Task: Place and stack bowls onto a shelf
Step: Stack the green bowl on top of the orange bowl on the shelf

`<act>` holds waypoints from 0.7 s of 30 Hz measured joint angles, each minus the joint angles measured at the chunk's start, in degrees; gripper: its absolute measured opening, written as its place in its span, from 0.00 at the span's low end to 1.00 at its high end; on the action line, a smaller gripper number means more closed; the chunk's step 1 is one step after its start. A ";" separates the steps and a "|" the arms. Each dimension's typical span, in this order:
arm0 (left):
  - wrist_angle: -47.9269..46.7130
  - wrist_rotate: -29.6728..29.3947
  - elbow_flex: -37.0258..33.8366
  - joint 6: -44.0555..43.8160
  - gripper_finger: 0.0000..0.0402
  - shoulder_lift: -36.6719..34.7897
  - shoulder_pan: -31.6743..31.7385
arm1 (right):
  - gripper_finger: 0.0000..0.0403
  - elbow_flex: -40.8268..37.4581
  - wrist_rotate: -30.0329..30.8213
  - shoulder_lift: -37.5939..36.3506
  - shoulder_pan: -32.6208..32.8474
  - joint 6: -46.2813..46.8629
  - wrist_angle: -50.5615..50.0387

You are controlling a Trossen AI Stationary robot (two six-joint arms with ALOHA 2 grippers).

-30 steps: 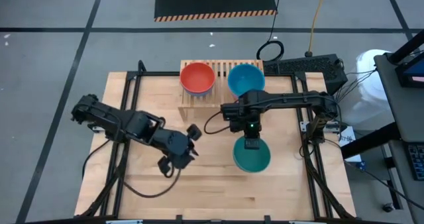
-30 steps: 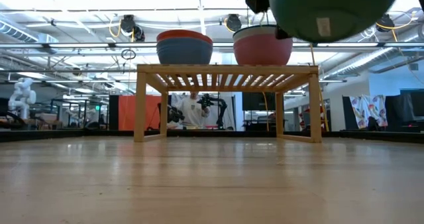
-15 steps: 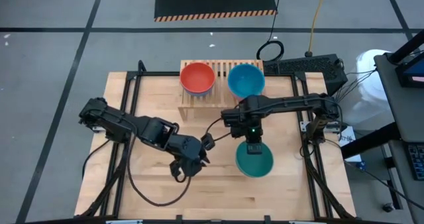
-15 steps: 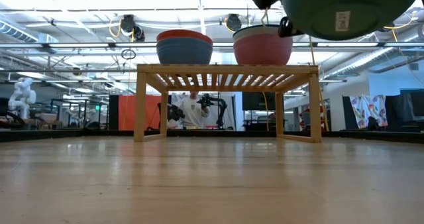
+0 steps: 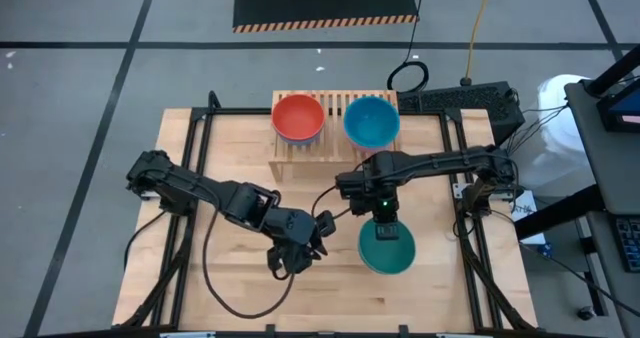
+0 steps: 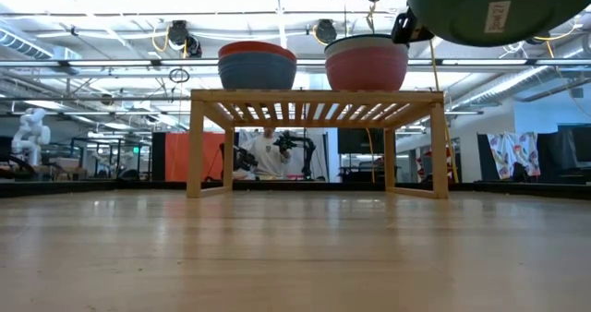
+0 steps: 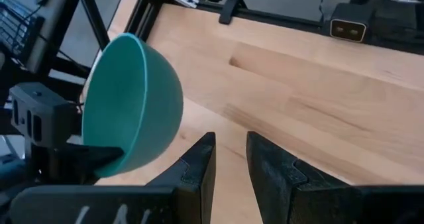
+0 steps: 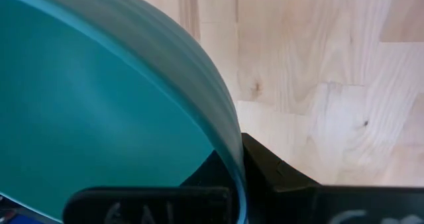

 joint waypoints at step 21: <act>-10.42 -6.61 0.07 -12.65 0.23 -4.77 1.78 | 0.00 0.00 3.81 -1.95 0.81 -6.58 0.00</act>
